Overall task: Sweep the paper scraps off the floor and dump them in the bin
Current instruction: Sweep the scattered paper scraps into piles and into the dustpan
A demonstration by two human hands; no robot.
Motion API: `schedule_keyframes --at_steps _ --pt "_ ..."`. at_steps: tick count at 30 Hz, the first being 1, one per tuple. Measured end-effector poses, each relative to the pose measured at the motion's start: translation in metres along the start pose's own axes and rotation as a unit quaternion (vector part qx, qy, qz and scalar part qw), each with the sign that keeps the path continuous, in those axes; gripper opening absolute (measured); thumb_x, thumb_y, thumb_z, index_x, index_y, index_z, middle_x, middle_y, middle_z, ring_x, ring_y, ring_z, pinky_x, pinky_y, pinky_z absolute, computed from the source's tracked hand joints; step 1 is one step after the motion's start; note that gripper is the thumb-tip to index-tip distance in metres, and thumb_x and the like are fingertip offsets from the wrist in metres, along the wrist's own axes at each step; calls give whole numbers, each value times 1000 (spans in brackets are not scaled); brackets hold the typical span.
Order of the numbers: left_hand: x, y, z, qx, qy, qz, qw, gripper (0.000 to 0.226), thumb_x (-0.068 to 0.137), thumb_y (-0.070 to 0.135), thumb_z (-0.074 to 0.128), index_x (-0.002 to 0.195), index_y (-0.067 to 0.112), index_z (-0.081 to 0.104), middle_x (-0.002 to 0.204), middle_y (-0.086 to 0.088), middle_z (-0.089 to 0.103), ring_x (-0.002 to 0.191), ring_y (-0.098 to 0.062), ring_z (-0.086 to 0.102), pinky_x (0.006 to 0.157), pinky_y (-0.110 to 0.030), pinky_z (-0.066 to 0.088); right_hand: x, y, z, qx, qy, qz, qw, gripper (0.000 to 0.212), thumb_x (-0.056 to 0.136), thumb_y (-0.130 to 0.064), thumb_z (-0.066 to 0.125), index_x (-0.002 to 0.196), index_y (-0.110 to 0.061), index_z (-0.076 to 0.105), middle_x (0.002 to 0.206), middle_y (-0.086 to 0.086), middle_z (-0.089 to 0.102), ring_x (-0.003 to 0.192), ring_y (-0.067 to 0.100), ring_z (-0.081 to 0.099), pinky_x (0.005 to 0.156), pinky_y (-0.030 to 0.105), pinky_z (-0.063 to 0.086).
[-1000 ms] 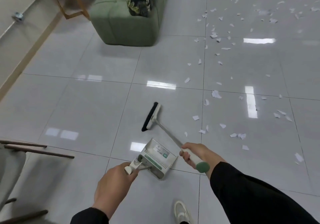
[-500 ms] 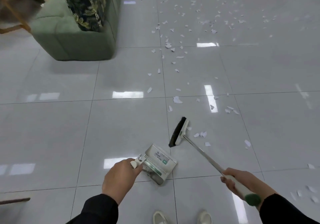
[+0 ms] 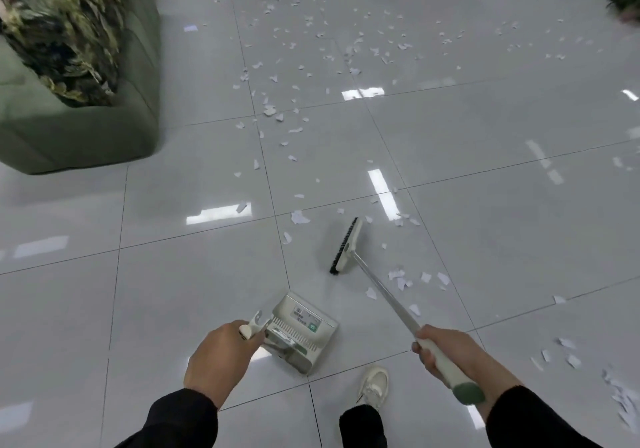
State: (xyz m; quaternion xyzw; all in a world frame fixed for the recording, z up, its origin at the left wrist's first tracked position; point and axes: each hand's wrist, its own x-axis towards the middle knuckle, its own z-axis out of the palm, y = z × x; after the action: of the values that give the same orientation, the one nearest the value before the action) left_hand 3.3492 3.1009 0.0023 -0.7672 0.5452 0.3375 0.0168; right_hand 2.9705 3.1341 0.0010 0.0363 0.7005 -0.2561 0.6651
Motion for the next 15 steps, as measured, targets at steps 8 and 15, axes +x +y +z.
schedule_keyframes --at_steps 8,15 --pt "16 83 20 35 -14 4 999 42 93 66 51 74 30 62 67 5 64 65 -15 59 57 -28 44 31 -49 -41 -36 -39 59 997 14 93 -2 62 104 5 58 71 18 62 42 16 48 36 19 43" --pt "33 173 46 66 -40 39 996 31 95 59 50 81 35 64 71 7 65 64 -13 58 58 -27 45 34 -96 -189 -55 25 74 995 18 89 0 64 105 6 57 78 21 64 46 19 48 38 21 44"
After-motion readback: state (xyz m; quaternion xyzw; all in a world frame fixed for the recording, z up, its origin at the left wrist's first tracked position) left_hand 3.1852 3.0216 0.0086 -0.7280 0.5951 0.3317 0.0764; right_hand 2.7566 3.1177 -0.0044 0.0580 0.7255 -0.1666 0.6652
